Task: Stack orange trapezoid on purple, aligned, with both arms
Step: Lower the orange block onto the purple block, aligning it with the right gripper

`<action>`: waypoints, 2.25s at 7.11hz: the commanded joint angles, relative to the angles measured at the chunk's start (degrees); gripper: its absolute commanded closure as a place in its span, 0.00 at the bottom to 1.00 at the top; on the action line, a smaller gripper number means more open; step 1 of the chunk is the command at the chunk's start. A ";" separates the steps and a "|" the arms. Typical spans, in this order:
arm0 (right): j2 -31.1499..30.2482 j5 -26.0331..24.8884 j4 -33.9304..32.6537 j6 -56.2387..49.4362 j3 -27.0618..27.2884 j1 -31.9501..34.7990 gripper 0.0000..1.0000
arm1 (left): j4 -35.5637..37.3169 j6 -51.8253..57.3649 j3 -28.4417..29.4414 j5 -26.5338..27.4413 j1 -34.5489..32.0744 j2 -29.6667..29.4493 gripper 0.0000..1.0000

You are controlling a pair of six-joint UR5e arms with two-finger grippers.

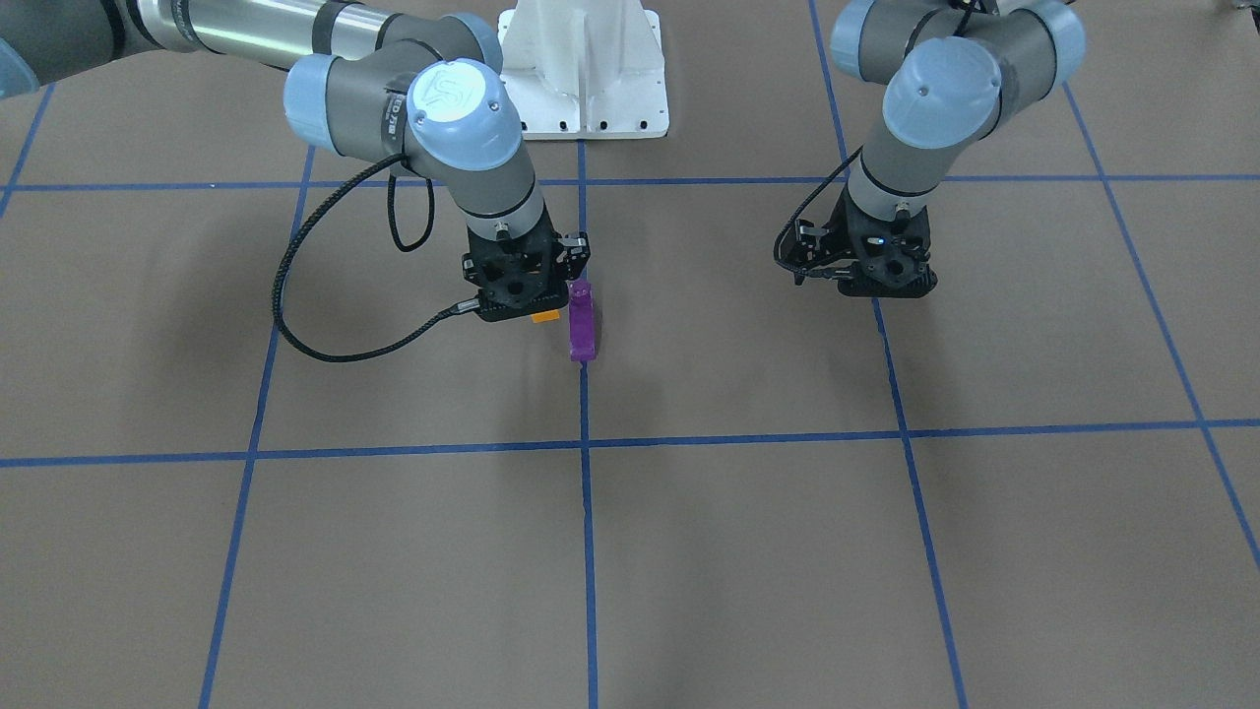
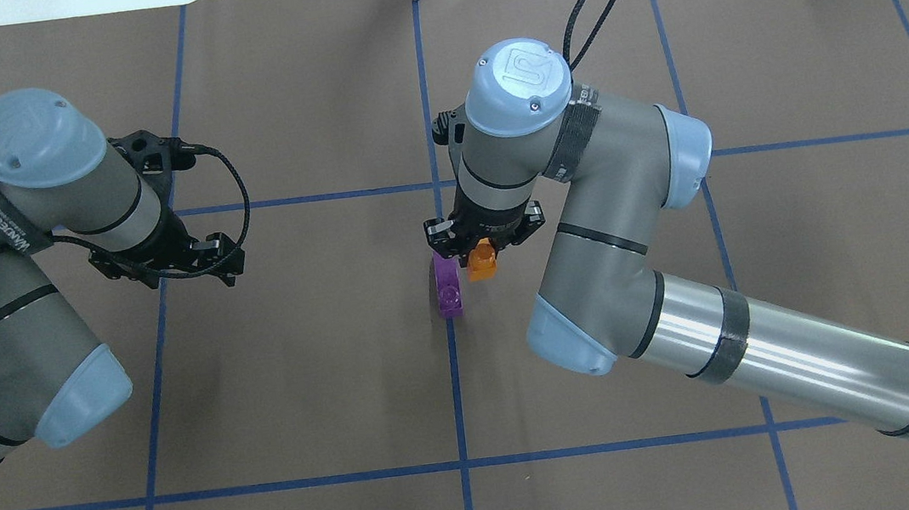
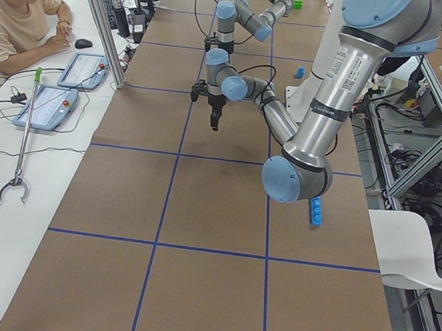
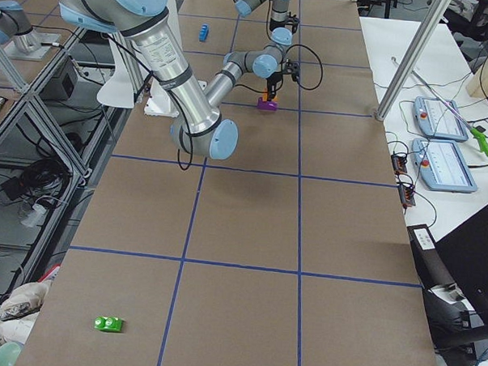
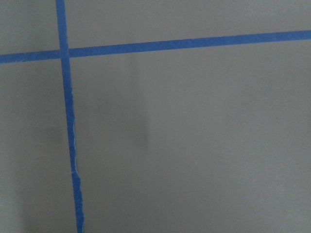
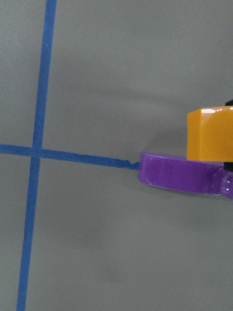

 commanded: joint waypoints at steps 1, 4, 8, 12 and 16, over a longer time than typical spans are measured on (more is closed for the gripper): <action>0.93 -1.67 0.17 6.20 -0.64 -2.27 1.00 | 0.03 0.08 0.06 0.01 -0.05 0.04 0.00; 3.74 -3.17 0.17 6.87 -3.97 -3.33 1.00 | 0.03 0.08 -0.03 0.01 -0.05 0.13 0.00; 3.57 -6.85 0.26 5.81 -4.06 -5.00 1.00 | 0.03 0.08 0.06 0.01 -0.05 0.13 0.00; 3.31 -7.74 0.35 4.41 -4.94 -5.27 1.00 | 0.03 -0.01 -0.21 0.01 0.04 0.13 0.00; 3.30 -7.83 0.52 4.41 -5.91 -5.80 1.00 | 0.03 -0.10 -0.29 -0.08 -0.05 0.13 0.00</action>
